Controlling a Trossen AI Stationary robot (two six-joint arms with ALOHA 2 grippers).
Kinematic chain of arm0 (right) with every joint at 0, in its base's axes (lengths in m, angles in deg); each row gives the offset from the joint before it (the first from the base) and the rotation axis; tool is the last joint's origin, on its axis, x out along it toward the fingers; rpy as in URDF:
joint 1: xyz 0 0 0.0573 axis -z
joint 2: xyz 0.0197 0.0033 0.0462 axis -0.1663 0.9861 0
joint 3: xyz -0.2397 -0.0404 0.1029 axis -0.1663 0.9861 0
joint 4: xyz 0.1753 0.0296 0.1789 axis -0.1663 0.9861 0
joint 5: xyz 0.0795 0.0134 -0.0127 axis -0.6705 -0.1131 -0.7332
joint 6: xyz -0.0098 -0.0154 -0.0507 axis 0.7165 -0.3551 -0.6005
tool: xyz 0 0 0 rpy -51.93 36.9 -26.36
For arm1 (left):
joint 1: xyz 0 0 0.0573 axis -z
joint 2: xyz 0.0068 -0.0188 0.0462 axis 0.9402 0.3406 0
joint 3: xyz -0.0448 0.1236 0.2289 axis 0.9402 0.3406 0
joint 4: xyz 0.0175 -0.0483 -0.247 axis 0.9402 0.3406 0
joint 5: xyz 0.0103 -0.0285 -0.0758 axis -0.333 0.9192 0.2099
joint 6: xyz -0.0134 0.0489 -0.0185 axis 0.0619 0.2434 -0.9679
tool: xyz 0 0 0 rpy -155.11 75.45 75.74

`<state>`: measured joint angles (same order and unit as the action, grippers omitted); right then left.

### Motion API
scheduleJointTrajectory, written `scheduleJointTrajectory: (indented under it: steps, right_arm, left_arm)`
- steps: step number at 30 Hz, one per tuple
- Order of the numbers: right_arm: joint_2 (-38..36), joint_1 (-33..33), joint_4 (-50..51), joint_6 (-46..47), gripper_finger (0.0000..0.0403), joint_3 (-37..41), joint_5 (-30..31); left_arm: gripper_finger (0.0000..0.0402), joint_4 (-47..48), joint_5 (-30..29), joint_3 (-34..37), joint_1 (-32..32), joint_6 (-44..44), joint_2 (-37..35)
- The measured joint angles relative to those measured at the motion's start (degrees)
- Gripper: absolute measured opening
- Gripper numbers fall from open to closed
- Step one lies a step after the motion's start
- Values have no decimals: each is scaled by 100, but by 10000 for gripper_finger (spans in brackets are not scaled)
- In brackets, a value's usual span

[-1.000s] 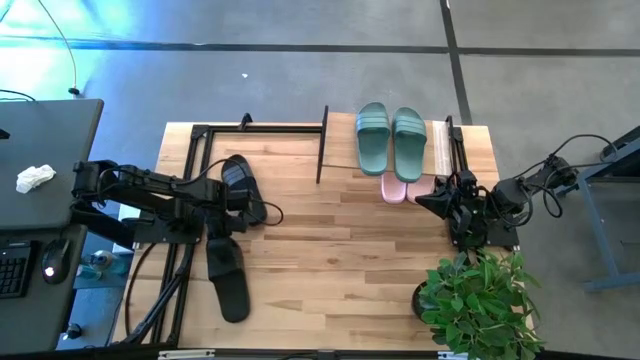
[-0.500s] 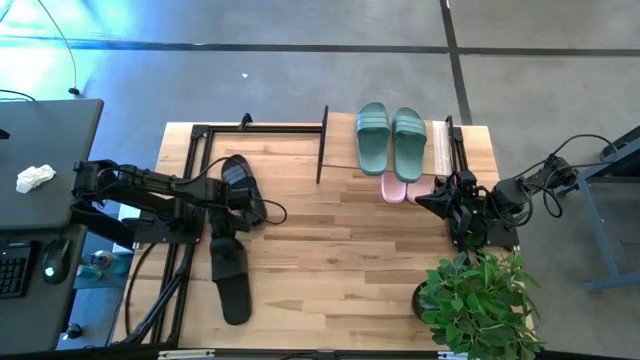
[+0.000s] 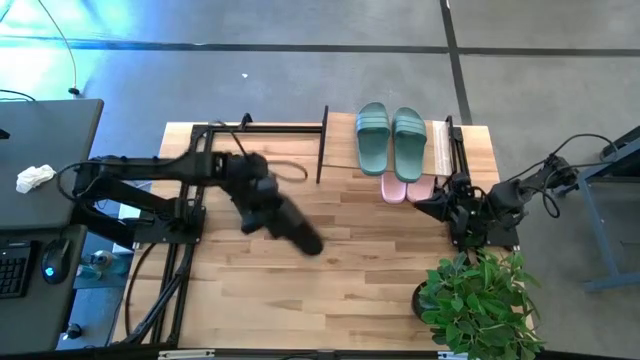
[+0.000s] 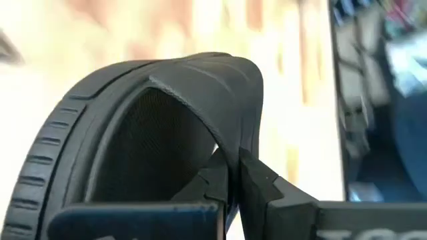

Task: Pick and place slides into the shelf
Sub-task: Put the bottom black slides under the shelf

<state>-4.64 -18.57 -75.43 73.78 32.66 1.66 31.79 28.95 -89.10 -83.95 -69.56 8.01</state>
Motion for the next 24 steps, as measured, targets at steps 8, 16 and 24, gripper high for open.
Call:
scheduleJointTrajectory:
  steps: [8,16,24]
  right_arm:
    - [832,2,28,477,0,0,-59]
    - [1881,130,-411,640,7,0,205]
    - [2677,227,-522,1273,105,0,277]
  left_arm:
    - [2,18,-1527,-1523,0,-218,204]
    - [1,24,-1350,-2186,0,68,736]
    - [1,-2,-976,-2197,0,75,997]
